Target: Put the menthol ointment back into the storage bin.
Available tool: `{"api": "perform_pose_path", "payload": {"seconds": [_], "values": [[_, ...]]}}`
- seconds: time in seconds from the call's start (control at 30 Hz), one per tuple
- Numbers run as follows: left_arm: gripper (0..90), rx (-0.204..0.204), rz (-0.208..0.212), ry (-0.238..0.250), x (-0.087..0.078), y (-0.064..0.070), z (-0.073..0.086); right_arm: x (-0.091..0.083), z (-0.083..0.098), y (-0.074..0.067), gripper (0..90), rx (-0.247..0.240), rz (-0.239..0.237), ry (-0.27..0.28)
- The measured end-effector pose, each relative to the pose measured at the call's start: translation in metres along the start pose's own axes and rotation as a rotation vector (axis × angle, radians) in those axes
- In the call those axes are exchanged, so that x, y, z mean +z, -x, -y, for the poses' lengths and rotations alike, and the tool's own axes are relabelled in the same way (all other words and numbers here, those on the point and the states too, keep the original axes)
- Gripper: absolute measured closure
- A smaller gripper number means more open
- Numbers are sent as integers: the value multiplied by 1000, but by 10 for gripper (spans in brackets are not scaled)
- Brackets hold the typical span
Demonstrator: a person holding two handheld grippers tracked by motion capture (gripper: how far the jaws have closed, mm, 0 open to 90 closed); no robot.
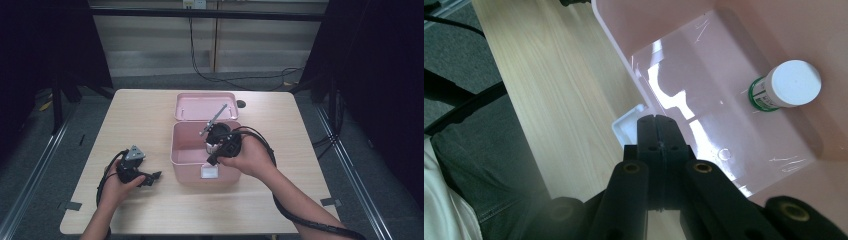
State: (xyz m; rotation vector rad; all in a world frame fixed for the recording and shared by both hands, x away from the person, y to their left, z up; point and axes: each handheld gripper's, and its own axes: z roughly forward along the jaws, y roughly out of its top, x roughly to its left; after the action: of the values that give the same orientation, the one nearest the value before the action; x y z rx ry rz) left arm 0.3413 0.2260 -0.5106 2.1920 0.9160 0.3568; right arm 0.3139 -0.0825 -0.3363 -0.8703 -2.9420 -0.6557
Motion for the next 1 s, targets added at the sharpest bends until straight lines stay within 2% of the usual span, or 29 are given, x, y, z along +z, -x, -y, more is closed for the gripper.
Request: {"api": "perform_pose_path", "payload": {"seconds": [0.03,0.2,0.23,0.3,0.37,0.73,0.93,1.0], "values": [[57,0,0,0,0,0,0,1,0,-1,900,8,-6,0],[57,1,0,1,0,0,0,7,5,-5,900,-12,-20,8],[57,0,0,1,0,0,0,8,6,-5,900,-5,-23,4],[57,0,0,0,0,0,0,11,7,-5,900,-27,-24,-4],[57,0,0,1,0,0,0,12,8,-8,900,-23,-33,-10],[57,0,0,0,0,0,0,22,13,-9,900,-64,-15,-27],[57,0,0,1,0,0,0,29,15,-7,900,-64,-19,-28],[57,1,0,0,0,0,0,31,16,-7,900,-84,-17,-38]]}}
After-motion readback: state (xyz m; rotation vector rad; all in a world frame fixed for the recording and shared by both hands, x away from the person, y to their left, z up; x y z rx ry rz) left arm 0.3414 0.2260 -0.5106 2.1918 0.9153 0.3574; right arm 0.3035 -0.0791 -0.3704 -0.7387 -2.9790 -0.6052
